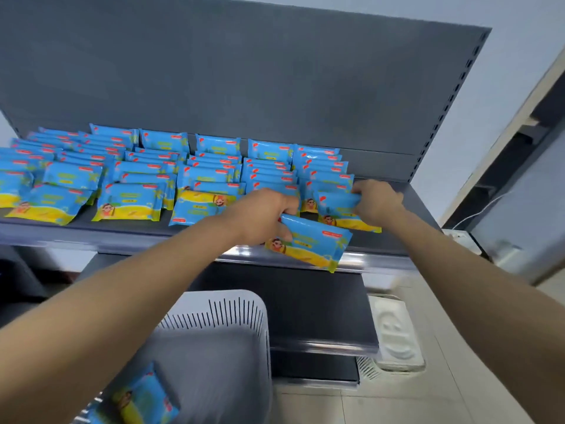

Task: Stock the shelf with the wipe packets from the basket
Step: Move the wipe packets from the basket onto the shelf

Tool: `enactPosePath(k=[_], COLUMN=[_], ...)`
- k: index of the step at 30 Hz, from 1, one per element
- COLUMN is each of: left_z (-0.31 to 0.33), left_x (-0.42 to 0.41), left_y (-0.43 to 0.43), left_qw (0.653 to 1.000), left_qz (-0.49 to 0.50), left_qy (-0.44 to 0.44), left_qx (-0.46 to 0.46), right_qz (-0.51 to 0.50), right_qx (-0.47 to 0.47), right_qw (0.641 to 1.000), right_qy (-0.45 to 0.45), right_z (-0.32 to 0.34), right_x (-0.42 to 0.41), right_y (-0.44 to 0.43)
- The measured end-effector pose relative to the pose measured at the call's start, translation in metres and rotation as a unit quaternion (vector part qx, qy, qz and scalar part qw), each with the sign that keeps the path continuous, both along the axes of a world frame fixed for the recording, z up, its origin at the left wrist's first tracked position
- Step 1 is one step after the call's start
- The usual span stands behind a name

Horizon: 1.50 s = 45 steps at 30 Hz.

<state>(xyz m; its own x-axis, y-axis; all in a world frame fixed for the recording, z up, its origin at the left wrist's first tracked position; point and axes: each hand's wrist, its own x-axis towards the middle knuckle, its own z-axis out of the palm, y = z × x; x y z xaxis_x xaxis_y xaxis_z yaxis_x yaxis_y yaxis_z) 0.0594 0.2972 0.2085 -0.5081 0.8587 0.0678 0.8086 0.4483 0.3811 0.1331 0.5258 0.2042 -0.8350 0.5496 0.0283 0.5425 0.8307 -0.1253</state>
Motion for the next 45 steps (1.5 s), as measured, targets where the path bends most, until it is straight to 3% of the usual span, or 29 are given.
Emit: enactPosePath(k=[7,17,23,26,31,36,40,45], left_z=[-0.004,-0.018,-0.032,-0.042,-0.056,-0.06,-0.067,-0.065], left_x=[-0.01,-0.03,-0.039,-0.044,-0.06,-0.075,-0.071,-0.062], left_y=[0.035,0.072,0.109,0.128,0.151,0.165,0.164,0.136], left_qw=[0.999,0.995,0.994,0.994,0.985,0.967,0.957,0.957], left_qz=[0.042,0.103,0.108,0.104,0.121,0.132,0.157,0.144], left_qy=[-0.016,0.002,-0.002,0.023,0.102,0.194,0.22,0.245], left_qx=[0.011,-0.012,-0.015,-0.033,-0.063,-0.1,-0.107,-0.055], right_qz=[0.081,0.154,0.153,0.143,0.149,0.15,0.16,0.162], right_qx=[-0.022,0.07,-0.014,-0.058,-0.04,-0.013,0.017,0.037], right_qw=[0.996,0.985,0.988,0.987,0.982,0.981,0.98,0.98], right_qy=[-0.032,-0.025,-0.02,0.036,0.109,0.125,0.114,0.11], right_z=[-0.03,-0.031,-0.026,-0.019,-0.008,-0.002,0.0,-0.001], right_x=[-0.03,-0.087,-0.096,-0.092,-0.076,-0.06,-0.051,-0.043], right_y=[0.046,0.071,0.092,0.099,0.1,0.091,0.077,0.055])
